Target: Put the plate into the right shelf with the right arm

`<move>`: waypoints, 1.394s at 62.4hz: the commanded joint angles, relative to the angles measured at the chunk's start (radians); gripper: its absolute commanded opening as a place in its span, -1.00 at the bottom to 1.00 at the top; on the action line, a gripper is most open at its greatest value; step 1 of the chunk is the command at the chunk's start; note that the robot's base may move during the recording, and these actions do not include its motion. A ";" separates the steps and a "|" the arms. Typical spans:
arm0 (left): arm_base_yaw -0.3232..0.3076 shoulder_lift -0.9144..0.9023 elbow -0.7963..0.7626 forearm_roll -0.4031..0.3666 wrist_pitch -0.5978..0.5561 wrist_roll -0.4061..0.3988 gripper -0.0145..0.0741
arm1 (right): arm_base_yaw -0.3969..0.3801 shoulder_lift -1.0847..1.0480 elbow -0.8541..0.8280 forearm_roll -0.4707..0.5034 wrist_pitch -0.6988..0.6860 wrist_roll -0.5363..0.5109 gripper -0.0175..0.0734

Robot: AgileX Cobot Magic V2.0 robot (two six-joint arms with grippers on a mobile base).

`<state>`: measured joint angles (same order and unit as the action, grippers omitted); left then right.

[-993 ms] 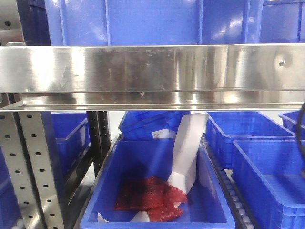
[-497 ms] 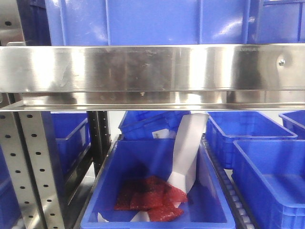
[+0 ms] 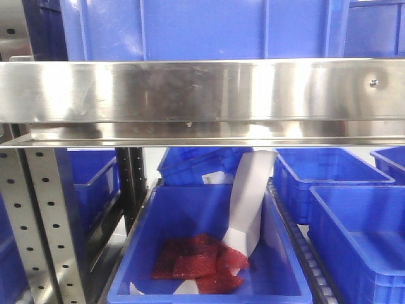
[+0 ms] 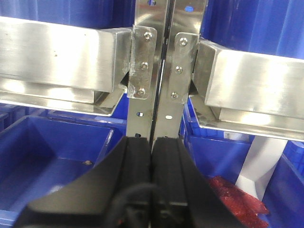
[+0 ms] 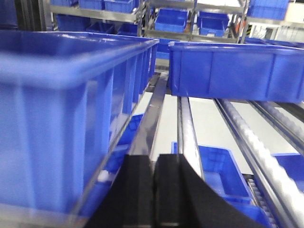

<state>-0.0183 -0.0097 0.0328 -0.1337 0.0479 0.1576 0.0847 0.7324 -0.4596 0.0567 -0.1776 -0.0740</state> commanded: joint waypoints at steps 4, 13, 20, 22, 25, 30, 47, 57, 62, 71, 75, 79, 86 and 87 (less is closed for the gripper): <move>-0.002 -0.010 0.010 -0.008 -0.090 -0.007 -0.96 | -0.006 -0.214 0.127 -0.003 -0.087 -0.002 -0.50; -0.002 -0.010 0.010 -0.008 -0.090 -0.007 -0.96 | -0.006 -0.457 0.246 -0.001 -0.001 0.000 -0.50; -0.002 -0.010 0.010 -0.008 -0.090 -0.007 -0.96 | -0.006 -0.612 0.292 -0.001 0.076 0.000 -0.50; -0.002 -0.010 0.010 -0.008 -0.090 -0.007 -0.96 | -0.006 -0.651 0.301 -0.001 0.095 0.000 -0.50; -0.002 -0.010 0.010 -0.008 -0.090 -0.007 -0.96 | -0.006 -0.700 0.307 -0.001 0.125 0.000 -0.50; -0.002 -0.010 0.010 -0.008 -0.090 -0.007 -0.96 | -0.006 -0.746 0.307 -0.001 0.160 0.000 -0.50; -0.002 -0.010 0.010 -0.008 -0.090 -0.007 -0.96 | -0.006 -0.754 0.307 -0.001 0.164 0.000 -0.50; -0.002 -0.010 0.010 -0.008 -0.090 -0.007 -0.96 | -0.006 -0.754 0.307 -0.001 0.164 0.000 -0.50; -0.002 -0.010 0.010 -0.008 -0.090 -0.007 -0.96 | -0.006 -0.754 0.307 -0.001 0.164 0.000 -0.50; -0.002 -0.010 0.010 -0.008 -0.090 -0.007 -0.96 | -0.006 -0.755 0.307 -0.002 0.165 0.000 -0.50; -0.002 -0.010 0.010 -0.008 -0.090 -0.007 -0.96 | -0.006 -0.755 0.313 -0.002 0.161 0.000 -0.50; -0.002 -0.010 0.010 -0.008 -0.090 -0.007 -0.96 | -0.008 -0.755 0.328 -0.002 0.144 0.001 -0.50; -0.002 -0.010 0.010 -0.008 -0.090 -0.007 -0.96 | -0.026 -0.755 0.388 -0.002 0.122 0.034 -0.50; -0.002 -0.010 0.010 -0.008 -0.090 -0.007 -0.96 | -0.031 -0.755 0.397 -0.002 0.119 0.048 -0.50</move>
<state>-0.0183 -0.0097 0.0328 -0.1337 0.0479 0.1576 0.0737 -0.0118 -0.0720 0.0585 0.0409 -0.0586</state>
